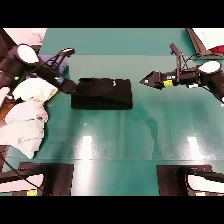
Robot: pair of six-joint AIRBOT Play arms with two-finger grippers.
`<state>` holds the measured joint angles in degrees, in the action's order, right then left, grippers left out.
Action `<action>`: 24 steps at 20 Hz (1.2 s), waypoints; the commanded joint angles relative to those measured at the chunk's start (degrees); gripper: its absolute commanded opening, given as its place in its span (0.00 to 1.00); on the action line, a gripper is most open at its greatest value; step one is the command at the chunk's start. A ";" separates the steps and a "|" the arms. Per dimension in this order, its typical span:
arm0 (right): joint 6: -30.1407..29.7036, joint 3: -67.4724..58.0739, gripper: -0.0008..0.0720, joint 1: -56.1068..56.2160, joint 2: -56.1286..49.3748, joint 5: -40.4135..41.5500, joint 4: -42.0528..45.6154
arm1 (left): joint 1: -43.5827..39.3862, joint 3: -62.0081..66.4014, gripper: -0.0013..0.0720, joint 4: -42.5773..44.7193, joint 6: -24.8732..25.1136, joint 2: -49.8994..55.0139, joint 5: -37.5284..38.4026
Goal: Fold the shirts.
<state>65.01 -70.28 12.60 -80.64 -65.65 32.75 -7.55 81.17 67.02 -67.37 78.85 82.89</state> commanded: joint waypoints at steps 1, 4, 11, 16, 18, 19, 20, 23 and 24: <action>0.63 0.02 0.73 -0.74 0.02 -0.50 0.28 | 1.88 -1.16 0.05 8.04 1.81 -2.08 9.22; 0.76 0.02 0.73 -0.70 0.02 -0.42 0.28 | 1.88 -7.26 0.05 8.74 1.81 -2.08 9.11; 2.23 0.02 0.74 -0.70 -0.72 -0.83 0.28 | 1.88 -14.40 0.67 8.50 -5.33 -2.36 -0.04; 3.10 -2.40 0.74 1.01 -11.47 -2.84 0.22 | 1.81 -1.18 0.54 -4.42 -6.14 -4.70 -4.22; 3.26 -7.72 0.74 3.15 -17.92 -2.93 0.22 | 1.81 1.36 0.05 -8.22 -4.57 -4.76 -5.95; 3.98 -10.49 0.74 4.52 -21.03 -2.93 0.22 | 1.81 1.55 0.05 -9.57 -4.63 -4.76 -6.97; 4.70 -13.60 0.74 6.08 -24.35 -3.37 0.22 | 1.81 1.49 0.05 -10.21 -4.63 -4.74 -7.39; 6.12 -20.76 0.74 10.49 -32.83 -5.53 -0.26 | 1.81 1.42 0.05 -10.27 -4.63 -4.74 -7.26; 6.21 -22.99 0.74 11.89 -34.99 -6.34 -0.26 | 1.81 1.42 0.05 -10.25 -4.61 -4.74 -7.37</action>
<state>70.02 -86.87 20.78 -108.38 -69.87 32.88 -5.74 81.93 58.59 -72.20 74.19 76.55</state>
